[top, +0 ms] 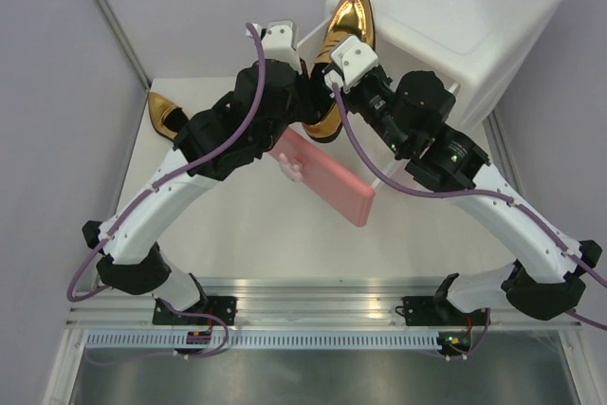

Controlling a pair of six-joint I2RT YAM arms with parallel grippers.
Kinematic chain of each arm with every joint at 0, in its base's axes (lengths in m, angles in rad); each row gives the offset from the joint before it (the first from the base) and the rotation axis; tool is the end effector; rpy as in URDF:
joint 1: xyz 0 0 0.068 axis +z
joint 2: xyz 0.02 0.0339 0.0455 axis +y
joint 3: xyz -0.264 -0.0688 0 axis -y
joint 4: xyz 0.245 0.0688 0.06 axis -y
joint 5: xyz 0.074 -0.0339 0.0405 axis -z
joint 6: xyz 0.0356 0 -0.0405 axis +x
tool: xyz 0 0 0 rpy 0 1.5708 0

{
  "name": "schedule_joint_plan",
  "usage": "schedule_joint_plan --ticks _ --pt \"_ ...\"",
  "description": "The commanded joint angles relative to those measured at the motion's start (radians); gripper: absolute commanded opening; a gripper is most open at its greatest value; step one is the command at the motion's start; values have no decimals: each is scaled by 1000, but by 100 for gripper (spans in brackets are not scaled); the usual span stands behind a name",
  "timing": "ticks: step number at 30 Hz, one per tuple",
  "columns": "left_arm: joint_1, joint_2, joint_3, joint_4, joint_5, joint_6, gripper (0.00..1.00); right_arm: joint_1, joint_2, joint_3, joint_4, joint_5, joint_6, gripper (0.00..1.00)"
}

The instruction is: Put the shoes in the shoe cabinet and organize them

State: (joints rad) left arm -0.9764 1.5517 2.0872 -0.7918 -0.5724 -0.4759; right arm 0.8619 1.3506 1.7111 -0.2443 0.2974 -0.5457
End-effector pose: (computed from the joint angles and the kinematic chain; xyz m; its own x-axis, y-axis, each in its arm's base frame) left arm 0.1815 -0.2341 0.5277 -0.3108 -0.2279 -0.9228 0.2932 0.9005 -0.3211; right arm 0.1887 0.2040 0.5262 0.3428 -0.3625 -0.8666 -0.4192 0.7665 -0.4865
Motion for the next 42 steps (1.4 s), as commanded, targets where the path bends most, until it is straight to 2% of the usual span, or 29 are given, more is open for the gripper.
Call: schedule_joint_plan --ticks 1,5,8,9,10,12,13,14,16,17,19,20,23,27,35,42 --pt "-18 -81 25 181 65 16 2 -15 34 7 33 46 -39 48" --pt "-16 -79 25 187 68 17 2 -17 47 12 49 74 -56 44" --pt "-18 -82 25 193 74 17 2 -17 58 21 50 111 -79 29" --pt "-18 -82 24 193 75 19 2 -17 58 21 50 118 -85 22" --pt "-16 -82 24 195 77 20 2 -17 56 21 50 120 -95 10" --pt "-16 -87 14 209 80 25 2 -20 48 18 54 112 -103 1" --pt "-18 -91 11 215 78 32 4 -20 36 13 54 105 -111 1" --pt "-16 -93 4 223 75 36 14 -20 30 4 56 79 -114 1" --pt "-16 -111 -19 258 74 49 25 -23 12 -4 54 62 -122 1" --pt "-16 -119 -32 270 71 56 38 -21 7 -10 51 52 -123 1" --pt "-15 -142 -59 307 66 65 52 -24 -13 -24 54 31 -132 1" --pt "-16 -148 -67 316 62 66 63 -23 -19 -36 57 22 -138 1" --pt "-15 -171 -88 350 48 83 74 -27 -39 -54 57 -4 -145 1" --pt "-13 -185 -95 356 29 109 84 -35 -53 -41 2 -75 -132 1" --pt "4 -223 -127 382 -47 157 85 -44 -73 24 -173 -207 -86 1" --pt "16 -245 -170 402 -73 175 85 -43 -113 27 -210 -179 -28 1"
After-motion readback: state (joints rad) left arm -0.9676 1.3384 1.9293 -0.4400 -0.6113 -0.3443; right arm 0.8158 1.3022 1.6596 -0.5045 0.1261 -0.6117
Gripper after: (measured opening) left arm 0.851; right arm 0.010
